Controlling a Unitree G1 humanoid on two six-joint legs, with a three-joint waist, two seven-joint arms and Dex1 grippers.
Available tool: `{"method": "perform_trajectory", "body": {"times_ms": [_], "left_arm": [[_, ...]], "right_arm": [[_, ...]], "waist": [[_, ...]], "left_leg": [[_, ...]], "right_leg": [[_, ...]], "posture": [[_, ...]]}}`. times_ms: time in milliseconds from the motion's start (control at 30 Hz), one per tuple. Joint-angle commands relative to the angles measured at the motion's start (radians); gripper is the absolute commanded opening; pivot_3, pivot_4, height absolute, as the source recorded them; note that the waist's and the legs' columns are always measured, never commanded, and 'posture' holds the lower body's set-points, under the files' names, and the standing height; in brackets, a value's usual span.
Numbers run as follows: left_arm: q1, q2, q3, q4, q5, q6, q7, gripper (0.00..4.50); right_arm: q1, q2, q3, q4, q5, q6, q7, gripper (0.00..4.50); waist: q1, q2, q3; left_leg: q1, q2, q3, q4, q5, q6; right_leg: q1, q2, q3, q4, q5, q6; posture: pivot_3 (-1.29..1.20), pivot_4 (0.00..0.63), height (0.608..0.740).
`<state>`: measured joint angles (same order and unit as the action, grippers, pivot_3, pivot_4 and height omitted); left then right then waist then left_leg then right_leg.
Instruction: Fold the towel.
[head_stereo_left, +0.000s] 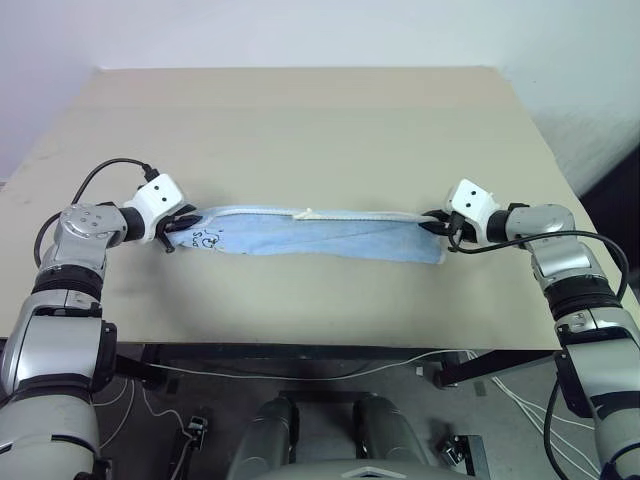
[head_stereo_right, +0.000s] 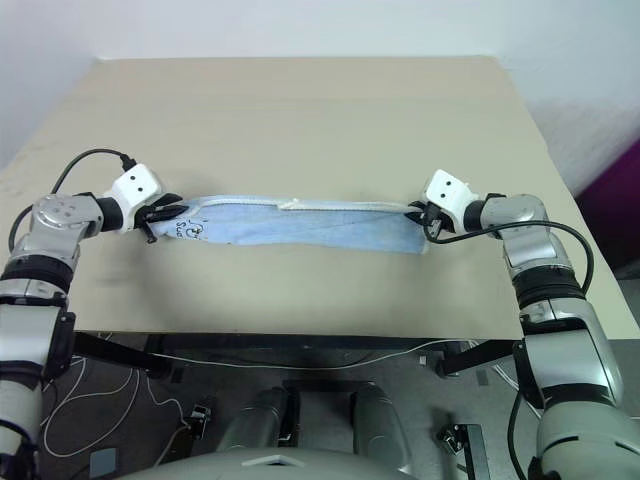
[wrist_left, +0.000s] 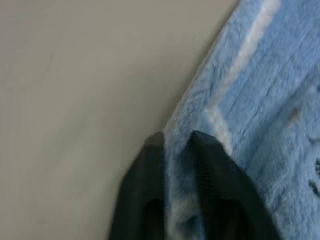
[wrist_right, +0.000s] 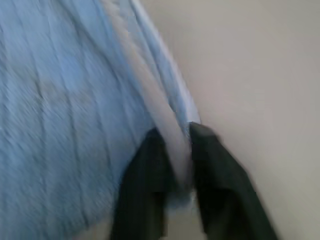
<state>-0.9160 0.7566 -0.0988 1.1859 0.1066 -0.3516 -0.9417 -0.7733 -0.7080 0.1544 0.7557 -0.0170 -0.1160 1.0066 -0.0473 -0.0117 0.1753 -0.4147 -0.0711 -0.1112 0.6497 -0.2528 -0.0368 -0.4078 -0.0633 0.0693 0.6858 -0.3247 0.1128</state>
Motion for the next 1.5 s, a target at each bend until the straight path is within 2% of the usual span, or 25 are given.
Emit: {"method": "perform_trajectory", "body": {"times_ms": [33, 233, 267, 300, 500, 633, 767, 833, 933, 1067, 1167, 1233, 1300, 1500], "left_arm": [[-0.026, 0.025, 0.025, 0.005, 0.004, 0.004, 0.030, 2.31], [-0.023, 0.031, 0.041, 0.006, -0.006, 0.005, 0.050, 4.30], [-0.020, 0.034, 0.043, 0.003, -0.003, -0.001, 0.063, 4.50], [-0.017, 0.036, 0.042, 0.001, 0.002, -0.007, 0.082, 4.50], [-0.028, 0.042, 0.107, 0.003, -0.046, 0.008, 0.115, 4.50], [-0.059, 0.034, 0.158, 0.025, -0.057, 0.058, 0.246, 4.50], [-0.061, 0.037, 0.142, 0.041, -0.011, 0.079, 0.365, 4.50], [-0.058, 0.040, 0.144, 0.039, -0.014, 0.078, 0.368, 4.50], [-0.055, 0.043, 0.189, 0.009, -0.076, 0.064, 0.285, 4.50], [-0.034, 0.028, 0.311, -0.126, -0.271, 0.138, 0.050, 4.50], [0.048, 0.019, 0.330, -0.280, -0.338, 0.177, -0.066, 4.50], [0.139, 0.012, 0.312, -0.422, -0.366, 0.213, -0.133, 4.50], [0.212, 0.008, 0.294, -0.534, -0.384, 0.243, -0.177, 4.50], [0.327, -0.031, 0.245, -0.753, -0.424, 0.348, -0.246, 4.50]], "right_arm": [[-0.027, -0.014, -0.035, -0.006, 0.005, -0.014, -0.003, 2.05], [-0.043, -0.028, -0.065, -0.005, 0.011, -0.036, -0.027, 4.05], [-0.041, -0.030, -0.073, -0.012, 0.013, -0.044, -0.037, 4.40], [-0.039, -0.031, -0.082, -0.019, 0.017, -0.050, -0.044, 4.48], [-0.024, -0.033, -0.130, -0.070, 0.029, -0.041, -0.082, 4.48], [-0.024, -0.017, -0.141, -0.068, 0.019, -0.030, -0.136, 4.48], [0.000, -0.015, -0.147, -0.088, 0.027, -0.023, -0.157, 4.48], [0.020, -0.021, -0.173, -0.125, 0.056, -0.002, -0.158, 4.48], [0.073, -0.030, -0.258, -0.265, 0.165, 0.115, -0.143, 4.48], [0.226, -0.048, -0.404, -0.584, 0.417, 0.502, -0.132, 4.48], [0.328, -0.037, -0.490, -0.771, 0.563, 0.763, -0.208, 4.48], [0.365, 0.041, -0.613, -0.848, 0.733, 1.031, -0.378, 4.48], [0.387, 0.118, -0.714, -0.890, 0.849, 1.209, -0.520, 4.48], [0.426, 0.312, -0.916, -0.969, 1.081, 1.522, -0.842, 4.48]], "waist": [[0.001, 0.000, 0.000], [0.001, 0.000, 0.000], [0.002, 0.000, 0.000], [0.002, 0.000, 0.000], [0.000, 0.000, 0.000], [0.002, 0.000, 0.000], [0.002, 0.000, 0.000], [0.002, 0.000, 0.000], [0.003, 0.000, 0.000], [0.006, 0.000, 0.000], [0.005, 0.000, -0.001], [0.002, 0.000, -0.001], [-0.001, 0.000, -0.002], [0.006, 0.000, -0.002]], "left_leg": [[0.000, 0.000, 0.000, 0.000, 0.000, 0.000], [0.000, 0.000, 0.000, 0.001, 0.000, 0.000], [0.000, 0.000, 0.000, 0.001, 0.000, 0.000], [0.000, 0.000, 0.000, 0.001, 0.000, 0.000], [0.000, 0.000, 0.000, 0.001, 0.000, 0.000], [0.000, 0.000, 0.000, 0.001, 0.000, 0.000], [0.000, 0.000, 0.000, 0.001, 0.000, 0.000], [0.000, 0.000, 0.000, 0.001, 0.000, 0.000], [0.000, 0.000, 0.000, 0.001, 0.000, 0.000], [-0.004, 0.000, -0.002, 0.002, 0.000, 0.000], [-0.006, 0.000, -0.003, 0.004, 0.000, 0.000], [-0.005, 0.000, -0.003, 0.003, 0.000, 0.000], [-0.003, 0.001, -0.003, 0.003, 0.000, 0.000], [-0.003, 0.001, -0.002, 0.002, 0.000, -0.001]], "right_leg": [[0.000, 0.000, 0.000, 0.000, 0.000, 0.000], [0.000, 0.000, 0.000, 0.000, 0.000, 0.000], [0.000, 0.000, 0.000, 0.000, 0.000, 0.000], [0.000, 0.000, 0.000, 0.000, 0.000, 0.000], [0.000, 0.000, 0.000, 0.000, 0.000, 0.000], [0.000, 0.000, 0.000, 0.001, 0.000, 0.000], [0.000, -0.001, 0.000, 0.001, 0.000, 0.000], [0.000, -0.001, 0.000, 0.001, 0.000, 0.000], [0.000, -0.001, 0.000, 0.001, 0.000, 0.000], [-0.002, -0.001, -0.001, 0.000, 0.000, 0.000], [-0.002, -0.002, -0.002, 0.000, 0.000, 0.000], [-0.001, -0.003, -0.001, 0.000, 0.000, 0.000], [-0.001, -0.002, 0.000, 0.001, 0.000, 0.000], [-0.001, -0.002, 0.001, 0.002, 0.000, 0.000]], "posture": [[0.00, 0.150, 0.740], [0.00, 0.150, 0.740], [0.00, 0.150, 0.740], [0.00, 0.150, 0.740], [0.00, 0.150, 0.740], [0.00, 0.150, 0.740], [0.00, 0.150, 0.740], [0.00, 0.150, 0.740], [0.00, 0.150, 0.740], [0.00, 0.150, 0.740], [0.00, 0.150, 0.740], [0.00, 0.150, 0.740], [0.00, 0.150, 0.740], [0.00, 0.150, 0.740]]}}
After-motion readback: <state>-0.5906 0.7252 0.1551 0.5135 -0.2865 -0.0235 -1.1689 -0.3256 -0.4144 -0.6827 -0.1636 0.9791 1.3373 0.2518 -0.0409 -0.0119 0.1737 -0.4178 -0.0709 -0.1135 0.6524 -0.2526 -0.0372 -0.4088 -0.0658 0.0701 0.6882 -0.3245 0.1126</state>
